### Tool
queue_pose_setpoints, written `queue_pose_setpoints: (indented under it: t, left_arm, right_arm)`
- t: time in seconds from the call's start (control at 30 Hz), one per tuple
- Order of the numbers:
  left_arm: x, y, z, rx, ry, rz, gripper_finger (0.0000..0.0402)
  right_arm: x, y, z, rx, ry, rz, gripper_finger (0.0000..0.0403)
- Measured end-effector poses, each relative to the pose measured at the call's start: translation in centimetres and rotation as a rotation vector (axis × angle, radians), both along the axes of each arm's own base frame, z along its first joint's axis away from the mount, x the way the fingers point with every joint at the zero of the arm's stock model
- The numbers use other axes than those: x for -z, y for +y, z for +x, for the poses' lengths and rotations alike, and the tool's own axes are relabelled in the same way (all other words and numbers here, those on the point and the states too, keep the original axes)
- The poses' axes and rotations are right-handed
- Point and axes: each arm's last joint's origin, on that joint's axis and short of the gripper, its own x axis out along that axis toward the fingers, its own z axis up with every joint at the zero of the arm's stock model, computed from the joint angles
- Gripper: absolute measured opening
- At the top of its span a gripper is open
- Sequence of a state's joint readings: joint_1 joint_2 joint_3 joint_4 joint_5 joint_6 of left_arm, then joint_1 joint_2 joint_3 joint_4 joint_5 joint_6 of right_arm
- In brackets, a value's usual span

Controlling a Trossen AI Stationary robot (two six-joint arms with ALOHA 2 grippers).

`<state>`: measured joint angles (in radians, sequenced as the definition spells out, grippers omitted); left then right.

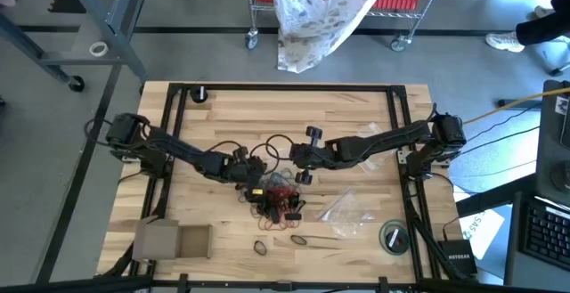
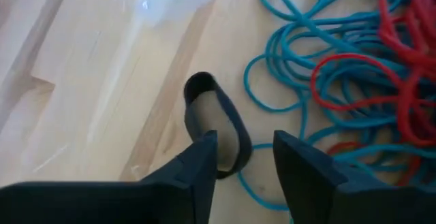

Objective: Sort rubber bands
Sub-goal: Put the black rubber band into the transparent zip lock bag

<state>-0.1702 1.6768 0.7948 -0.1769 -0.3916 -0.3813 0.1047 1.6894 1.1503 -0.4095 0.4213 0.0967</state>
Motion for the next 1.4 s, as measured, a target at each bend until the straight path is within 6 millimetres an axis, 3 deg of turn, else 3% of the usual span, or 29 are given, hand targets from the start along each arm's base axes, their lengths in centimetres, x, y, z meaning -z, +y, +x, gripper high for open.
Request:
queue_pose_setpoints:
  t: [0.13,0.27,0.33,0.43,0.63,0.77,1.1,1.4]
  left_arm:
    - [0.5,0.0,0.1,0.013,0.02,-0.023,0.0114]
    - [0.5,0.0,0.1,0.014,0.016,-0.024,0.0029]
    - [0.0,-0.2,0.1,0.018,0.014,-0.025,0.001]
    - [-2.2,-1.0,0.6,0.041,-0.04,-0.034,0.0005]
    - [-8.5,-3.0,0.8,0.166,-0.261,-0.039,0.0002]
    - [-10.4,-3.2,1.2,0.211,-0.406,-0.023,0.0001]
    - [-10.2,-0.8,3.4,0.222,-0.493,0.111,0.0001]
    - [-6.9,-0.5,4.1,0.25,-0.332,0.139,0.0]
  right_arm:
    - [0.0,0.0,0.0,-0.002,0.003,0.001,0.0001]
    - [0.0,0.0,0.0,-0.002,0.005,0.001,0.0]
    - [0.0,0.0,0.0,-0.002,0.006,0.001,0.0]
    - [0.0,0.0,-0.1,-0.002,0.008,0.0,0.0]
    - [-0.1,0.0,0.0,0.0,-0.004,0.0,0.0]
    - [-0.2,0.0,0.2,0.0,-0.029,0.002,0.0]
    - [-0.5,0.1,0.5,-0.045,-0.06,0.022,0.0]
    - [-0.4,0.2,0.5,-0.048,-0.057,0.02,0.0]
